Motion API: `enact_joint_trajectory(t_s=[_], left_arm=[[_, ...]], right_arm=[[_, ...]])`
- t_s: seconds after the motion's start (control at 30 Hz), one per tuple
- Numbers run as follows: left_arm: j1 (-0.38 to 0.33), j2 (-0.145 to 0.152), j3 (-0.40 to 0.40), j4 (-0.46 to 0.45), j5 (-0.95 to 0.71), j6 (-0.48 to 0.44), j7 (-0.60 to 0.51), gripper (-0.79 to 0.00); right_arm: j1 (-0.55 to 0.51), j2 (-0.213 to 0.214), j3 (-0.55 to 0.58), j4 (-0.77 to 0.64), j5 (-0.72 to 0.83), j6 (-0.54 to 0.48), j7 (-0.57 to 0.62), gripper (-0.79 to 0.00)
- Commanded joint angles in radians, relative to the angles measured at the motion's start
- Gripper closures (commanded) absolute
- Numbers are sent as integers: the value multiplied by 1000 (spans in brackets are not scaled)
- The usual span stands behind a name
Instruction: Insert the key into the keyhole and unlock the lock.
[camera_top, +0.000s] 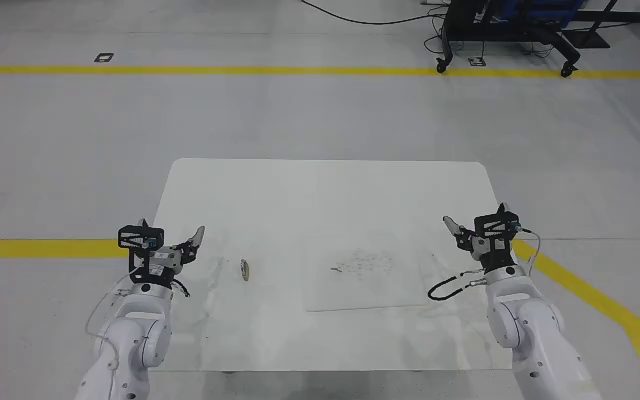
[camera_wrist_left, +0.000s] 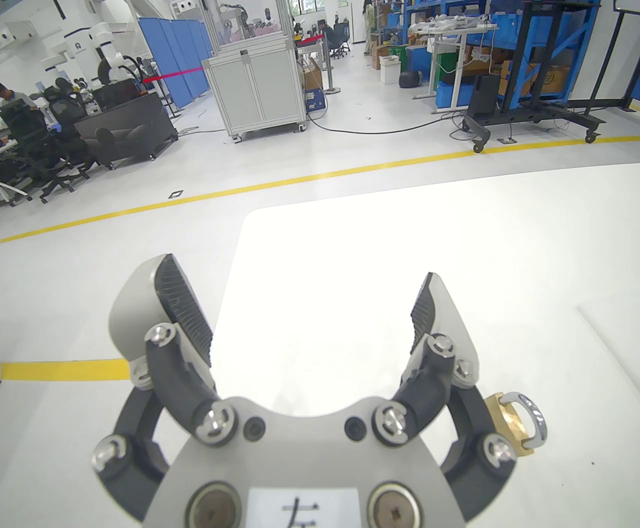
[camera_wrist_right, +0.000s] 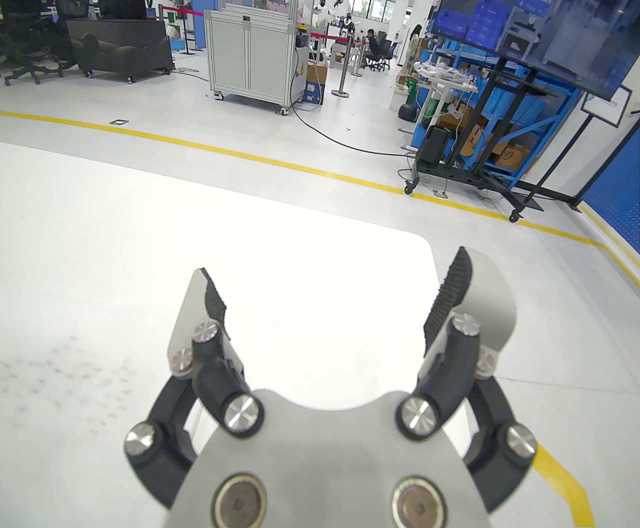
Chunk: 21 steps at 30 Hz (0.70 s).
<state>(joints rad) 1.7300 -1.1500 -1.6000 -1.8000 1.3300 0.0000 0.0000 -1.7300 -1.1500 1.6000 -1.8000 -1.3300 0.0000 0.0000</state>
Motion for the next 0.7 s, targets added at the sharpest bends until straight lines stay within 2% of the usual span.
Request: enact_joint_trajectory(t_s=[0.0,0.23,0.53,0.67], left_arm=[[0,0,0,0,0,0,0,-785],[0,0,0,0,0,0,0,-785],[0,0,0,0,0,0,0,-785],[0,0,0,0,0,0,0,-785]], right_arm=[[0,0,0,0,0,0,0,-785],[0,0,-3,0,-1,-6,0,-785],[90,-14,-239,20,-70,-203,92,-785],[100,-15,-249,29,-78,-202,93,-785]])
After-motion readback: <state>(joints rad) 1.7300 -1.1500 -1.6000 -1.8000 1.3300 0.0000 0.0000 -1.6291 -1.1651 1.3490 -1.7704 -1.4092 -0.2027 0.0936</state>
